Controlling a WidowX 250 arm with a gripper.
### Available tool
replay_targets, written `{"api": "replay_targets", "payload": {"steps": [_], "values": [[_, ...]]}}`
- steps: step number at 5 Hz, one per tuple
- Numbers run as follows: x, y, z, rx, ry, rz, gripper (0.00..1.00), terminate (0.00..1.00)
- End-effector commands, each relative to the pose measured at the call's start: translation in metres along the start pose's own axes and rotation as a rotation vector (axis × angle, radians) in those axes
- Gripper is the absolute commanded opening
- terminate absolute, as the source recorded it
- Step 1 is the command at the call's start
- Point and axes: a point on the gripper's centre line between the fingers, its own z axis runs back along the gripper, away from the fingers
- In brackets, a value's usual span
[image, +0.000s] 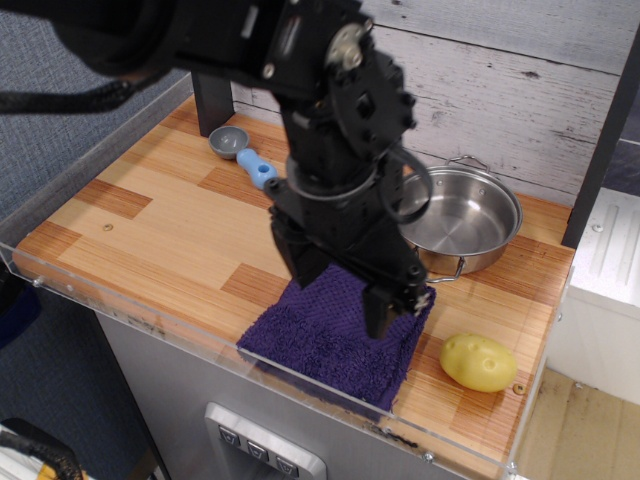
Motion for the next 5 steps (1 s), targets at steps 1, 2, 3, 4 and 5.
{"api": "replay_targets", "payload": {"steps": [1,2,3,4,5], "values": [[0.005,0.017,-0.022,0.042,0.000,0.011,1.00,0.00],[0.007,0.019,-0.035,0.046,0.002,0.003,1.00,0.00],[0.007,0.017,-0.051,0.044,0.015,-0.007,1.00,0.00],[0.005,0.013,-0.063,0.019,0.009,-0.009,1.00,0.00],[0.004,0.010,-0.075,-0.041,-0.024,0.043,1.00,0.00]]}}
